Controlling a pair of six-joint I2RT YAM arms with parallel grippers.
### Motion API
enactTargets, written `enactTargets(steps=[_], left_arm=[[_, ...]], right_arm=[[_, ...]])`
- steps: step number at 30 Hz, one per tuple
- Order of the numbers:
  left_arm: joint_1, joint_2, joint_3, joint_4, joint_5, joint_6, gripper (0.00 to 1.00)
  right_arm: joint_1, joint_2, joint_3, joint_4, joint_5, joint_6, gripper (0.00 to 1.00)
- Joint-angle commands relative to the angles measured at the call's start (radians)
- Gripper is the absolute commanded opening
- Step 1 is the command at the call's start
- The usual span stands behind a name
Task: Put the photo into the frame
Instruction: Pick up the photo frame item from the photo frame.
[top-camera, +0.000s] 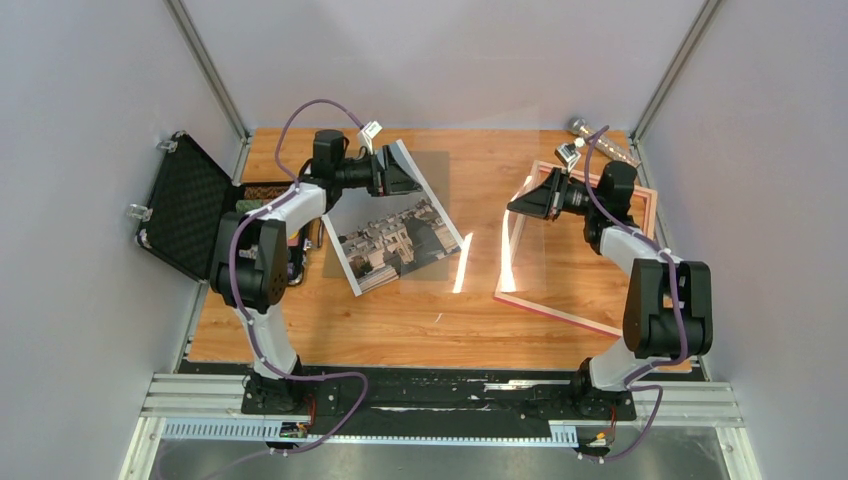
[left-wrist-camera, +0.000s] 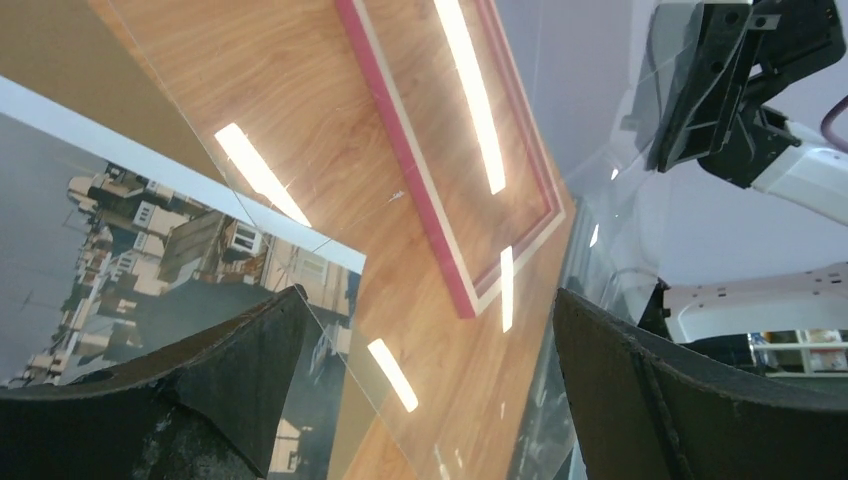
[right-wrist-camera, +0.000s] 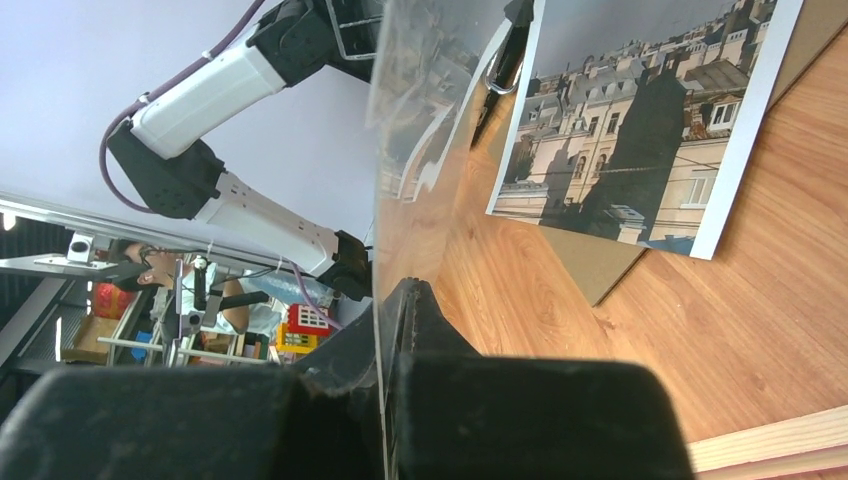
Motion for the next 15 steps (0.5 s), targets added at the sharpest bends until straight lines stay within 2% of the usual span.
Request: enactTargets(steps=[1,6,15], left_arm=[[0.005,0.037,-0.012,0.186,0.083,-0.133,1.00],[0.004,0.071,-0.028,0.246,0.092,-0.188,1.00],[-0.006,0.111,-0.085,0.487,0.155,-0.371,0.99]], right_arm=[[-0.004,-0.051,-0.008,0.103,-0.037,0.015,0.00],[-0.004,-0.071,-0.010,0.113,-0.038,0.021,0.00],[-0.006,-0.068,-0.017,0.126,-0.037,0.022,0.00]])
